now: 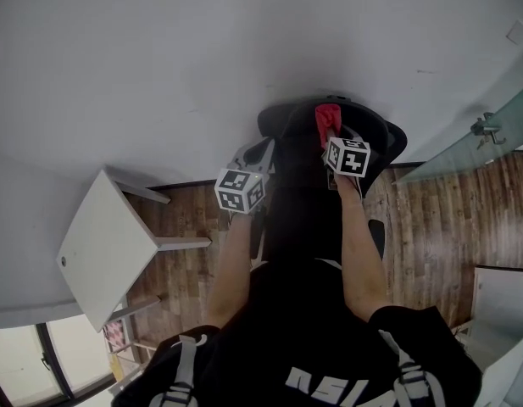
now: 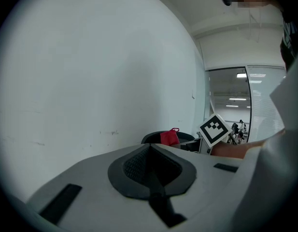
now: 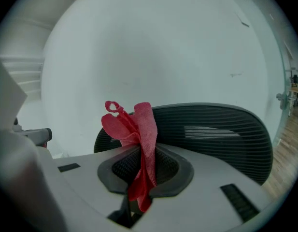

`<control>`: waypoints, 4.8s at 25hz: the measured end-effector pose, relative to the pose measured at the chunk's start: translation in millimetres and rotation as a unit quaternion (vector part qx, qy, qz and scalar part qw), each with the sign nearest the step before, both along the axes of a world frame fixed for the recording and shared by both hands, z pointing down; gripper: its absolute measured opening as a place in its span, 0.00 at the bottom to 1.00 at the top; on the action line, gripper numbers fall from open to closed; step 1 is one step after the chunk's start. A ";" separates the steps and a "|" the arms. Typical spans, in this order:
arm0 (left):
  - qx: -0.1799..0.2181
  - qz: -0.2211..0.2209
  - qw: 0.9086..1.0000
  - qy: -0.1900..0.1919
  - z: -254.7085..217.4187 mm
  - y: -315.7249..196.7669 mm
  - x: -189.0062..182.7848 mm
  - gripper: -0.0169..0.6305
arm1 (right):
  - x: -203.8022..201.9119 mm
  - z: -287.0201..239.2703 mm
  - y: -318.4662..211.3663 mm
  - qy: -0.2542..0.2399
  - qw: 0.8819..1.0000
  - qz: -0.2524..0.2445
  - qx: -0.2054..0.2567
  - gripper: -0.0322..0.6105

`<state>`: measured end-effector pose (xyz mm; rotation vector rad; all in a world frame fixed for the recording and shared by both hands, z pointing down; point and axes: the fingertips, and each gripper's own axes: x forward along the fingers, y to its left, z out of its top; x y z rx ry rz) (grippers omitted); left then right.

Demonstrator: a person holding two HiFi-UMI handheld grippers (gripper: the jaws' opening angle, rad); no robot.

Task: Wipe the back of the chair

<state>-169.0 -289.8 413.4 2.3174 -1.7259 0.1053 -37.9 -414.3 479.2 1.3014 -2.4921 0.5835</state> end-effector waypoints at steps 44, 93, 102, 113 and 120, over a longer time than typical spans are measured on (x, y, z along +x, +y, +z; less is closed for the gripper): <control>-0.014 0.078 0.996 0.028 8.5 8.1 74.6 0.06 | 137.6 -8.7 45.5 -0.030 0.994 0.108 0.006 0.16; -0.050 0.042 0.997 0.028 180.6 48.9 -125.9 0.06 | -189.0 186.6 41.8 0.035 0.998 -0.056 0.009 0.15; -0.053 0.042 0.997 0.023 183.0 48.8 -120.2 0.06 | -164.2 204.4 43.6 0.040 0.998 -0.039 -0.006 0.15; -0.068 0.061 0.995 0.033 183.7 20.4 -58.4 0.06 | -89.2 189.0 21.8 0.032 0.999 0.003 0.000 0.15; -0.074 0.080 0.993 0.035 178.4 15.4 -20.3 0.06 | -31.0 184.2 9.0 0.032 0.999 0.033 -0.001 0.15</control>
